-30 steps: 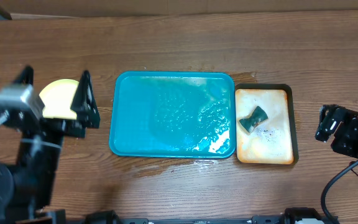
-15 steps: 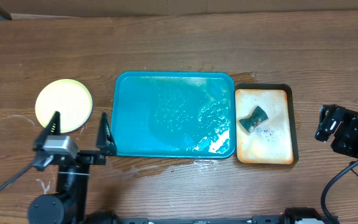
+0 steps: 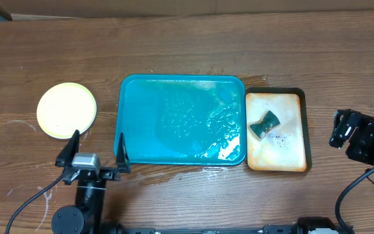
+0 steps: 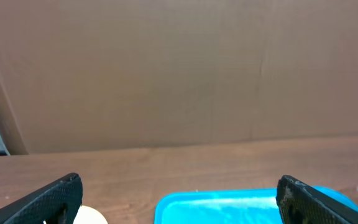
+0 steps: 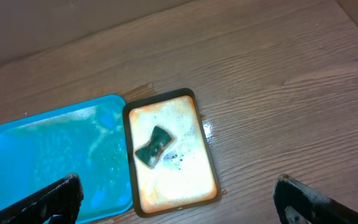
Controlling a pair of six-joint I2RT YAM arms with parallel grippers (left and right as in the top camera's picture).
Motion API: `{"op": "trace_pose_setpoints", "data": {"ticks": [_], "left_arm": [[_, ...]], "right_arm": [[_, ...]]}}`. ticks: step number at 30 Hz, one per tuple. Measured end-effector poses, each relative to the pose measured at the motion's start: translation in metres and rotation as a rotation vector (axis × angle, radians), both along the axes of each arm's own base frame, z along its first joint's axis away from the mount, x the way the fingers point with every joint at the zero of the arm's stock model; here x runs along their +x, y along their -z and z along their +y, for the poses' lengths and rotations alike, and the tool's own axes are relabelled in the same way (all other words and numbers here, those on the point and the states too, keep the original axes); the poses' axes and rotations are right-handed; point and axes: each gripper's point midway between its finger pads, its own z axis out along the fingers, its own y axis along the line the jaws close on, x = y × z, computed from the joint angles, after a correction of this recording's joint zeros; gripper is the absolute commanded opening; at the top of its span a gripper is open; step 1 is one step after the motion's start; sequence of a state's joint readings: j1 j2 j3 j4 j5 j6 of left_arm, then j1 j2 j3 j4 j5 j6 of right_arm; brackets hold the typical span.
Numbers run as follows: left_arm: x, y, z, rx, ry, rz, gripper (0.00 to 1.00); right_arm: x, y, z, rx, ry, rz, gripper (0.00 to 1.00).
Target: Clean dirty plates on tray and stack at the side
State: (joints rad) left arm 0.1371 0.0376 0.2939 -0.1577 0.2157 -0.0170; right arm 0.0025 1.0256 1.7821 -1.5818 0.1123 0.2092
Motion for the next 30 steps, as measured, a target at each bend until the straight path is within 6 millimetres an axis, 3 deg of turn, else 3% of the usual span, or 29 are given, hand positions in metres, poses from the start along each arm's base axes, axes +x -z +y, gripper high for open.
{"op": "trace_pose_setpoints", "data": {"ticks": [5,10,19,30], "left_arm": [[0.003,0.020,-0.007,0.045,0.038,0.034,1.00],[0.007,0.056,-0.006,0.013,0.039,0.146,1.00],[0.013,0.102,0.031,-0.395,-0.179,0.247,1.00],[0.012,0.120,0.047,-0.518,-0.281,0.259,1.00]], "right_arm": [[0.000,0.000,0.000,0.000,-0.001,0.000,1.00],[0.000,0.000,0.000,0.000,0.000,0.000,1.00],[0.000,0.000,0.000,0.000,0.000,0.001,1.00],[0.000,0.000,0.000,0.000,0.000,0.000,1.00]]}}
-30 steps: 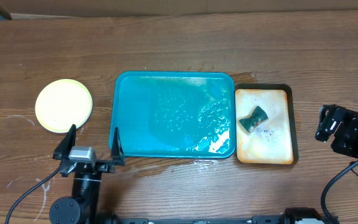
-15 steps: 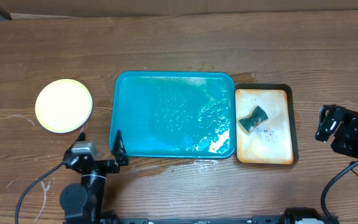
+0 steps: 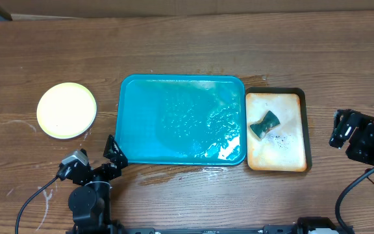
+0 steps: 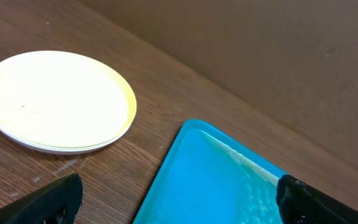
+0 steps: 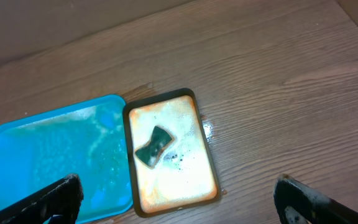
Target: Clean dirty plates on tray and stack at the side
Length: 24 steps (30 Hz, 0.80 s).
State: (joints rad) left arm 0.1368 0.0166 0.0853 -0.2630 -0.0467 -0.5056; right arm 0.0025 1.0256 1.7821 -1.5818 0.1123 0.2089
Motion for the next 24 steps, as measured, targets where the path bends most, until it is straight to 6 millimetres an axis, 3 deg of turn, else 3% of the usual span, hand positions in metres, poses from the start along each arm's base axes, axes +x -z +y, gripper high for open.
{"op": "trace_pose_setpoints", "data": {"ticks": [24], "left_arm": [[0.001,0.000,-0.010,0.096,0.058,0.016,1.00]], "right_arm": [[0.000,0.000,0.000,0.000,-0.001,0.001,1.00]]}}
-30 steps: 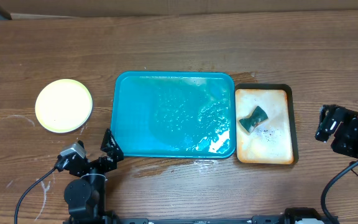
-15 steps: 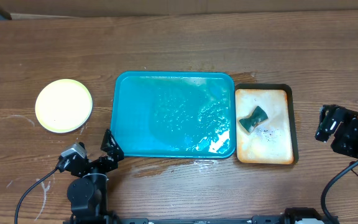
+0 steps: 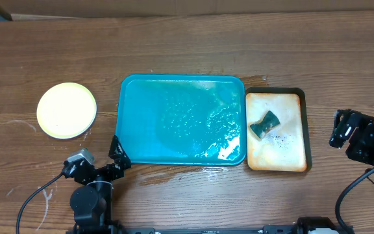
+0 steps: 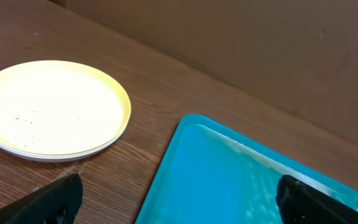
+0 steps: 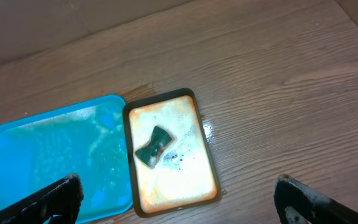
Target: Clean dirty plates on tray and stack at the side
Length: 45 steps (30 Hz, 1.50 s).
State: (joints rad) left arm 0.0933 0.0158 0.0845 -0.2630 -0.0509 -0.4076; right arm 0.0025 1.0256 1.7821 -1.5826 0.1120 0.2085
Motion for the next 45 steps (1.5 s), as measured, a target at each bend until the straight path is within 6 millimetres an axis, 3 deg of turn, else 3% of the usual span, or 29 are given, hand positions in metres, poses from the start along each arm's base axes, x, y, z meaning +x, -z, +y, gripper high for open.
{"op": "trace_pose_setpoints", "data": {"ticks": [13,45], "left_arm": [[0.002,0.000,-0.043,0.061,0.199,0.003,1.00],[0.001,0.000,-0.049,0.073,0.221,0.003,1.00]], "right_arm": [[0.000,0.000,0.000,0.001,0.001,0.000,1.00],[0.000,0.000,0.000,0.000,0.000,-0.001,1.00]]}}
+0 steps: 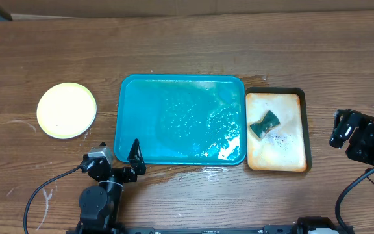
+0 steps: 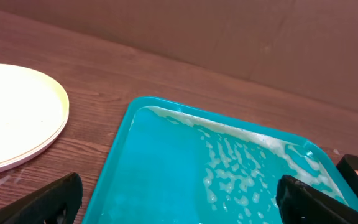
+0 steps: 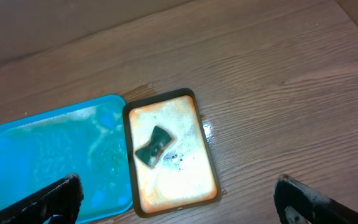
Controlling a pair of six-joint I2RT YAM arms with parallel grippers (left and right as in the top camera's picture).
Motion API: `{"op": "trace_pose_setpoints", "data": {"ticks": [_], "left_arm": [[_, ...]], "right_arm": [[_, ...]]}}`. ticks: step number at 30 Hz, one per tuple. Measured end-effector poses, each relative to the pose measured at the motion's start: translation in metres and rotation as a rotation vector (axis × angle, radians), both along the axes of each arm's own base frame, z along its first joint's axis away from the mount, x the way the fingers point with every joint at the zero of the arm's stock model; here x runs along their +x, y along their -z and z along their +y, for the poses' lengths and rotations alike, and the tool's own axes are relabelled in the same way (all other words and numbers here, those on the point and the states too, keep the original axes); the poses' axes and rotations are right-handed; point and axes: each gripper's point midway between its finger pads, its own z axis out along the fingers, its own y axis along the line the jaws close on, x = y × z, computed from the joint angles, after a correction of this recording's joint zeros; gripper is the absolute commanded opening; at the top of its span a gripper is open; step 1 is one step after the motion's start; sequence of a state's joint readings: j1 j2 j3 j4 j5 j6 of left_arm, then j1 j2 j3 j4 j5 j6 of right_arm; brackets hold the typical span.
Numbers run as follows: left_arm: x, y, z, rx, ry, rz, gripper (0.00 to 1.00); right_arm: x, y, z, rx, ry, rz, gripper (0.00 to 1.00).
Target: Clean dirty plates on tray and stack at the side
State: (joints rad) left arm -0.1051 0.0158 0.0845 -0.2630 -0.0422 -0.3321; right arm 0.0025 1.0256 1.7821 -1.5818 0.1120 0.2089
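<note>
A stack of pale yellow plates (image 1: 67, 110) rests on the table at the left; its edge also shows in the left wrist view (image 2: 17, 118). The blue tray (image 1: 130, 97) holds foamy water and no plate. My left gripper (image 1: 115, 164) is open at the tray's front-left edge, facing across the tray (image 2: 160, 186), with nothing between its fingers. My right gripper (image 1: 343, 129) is open, high over the table's right side. A green sponge (image 3: 153, 146) lies below and ahead of it.
The sponge (image 1: 265, 124) lies in a small dark-rimmed dish (image 1: 302, 156) with orange-stained soapy water, right of the blue tray. A brown cardboard wall (image 2: 229, 31) stands behind the table. Water is spilled on the wood near the tray's front edge (image 1: 193, 170).
My left gripper has shifted right along the tray's front edge and turned from the plates toward the tray. The right arm, plates and sponge have not moved.
My left gripper stood open between the plates and the tray's front-left corner, looking level at the back wall. Then it sat nearer the table's front, angled down at the plates and tray corner. Now it faces the tray. The right gripper has stayed open and still.
</note>
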Motion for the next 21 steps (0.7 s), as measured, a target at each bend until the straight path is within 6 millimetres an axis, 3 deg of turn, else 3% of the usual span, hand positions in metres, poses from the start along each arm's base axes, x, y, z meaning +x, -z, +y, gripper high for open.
{"op": "trace_pose_setpoints", "data": {"ticks": [12,21], "left_arm": [[-0.0003,0.0000,-0.0039,0.244,0.071,-0.018,1.00],[-0.0003,0.0000,-0.0040,0.308,0.084,-0.023,1.00]], "right_arm": [[-0.0001,0.0001,0.0000,0.000,0.000,0.000,1.00],[-0.0001,0.0001,-0.0001,0.000,0.001,0.000,1.00]]}}
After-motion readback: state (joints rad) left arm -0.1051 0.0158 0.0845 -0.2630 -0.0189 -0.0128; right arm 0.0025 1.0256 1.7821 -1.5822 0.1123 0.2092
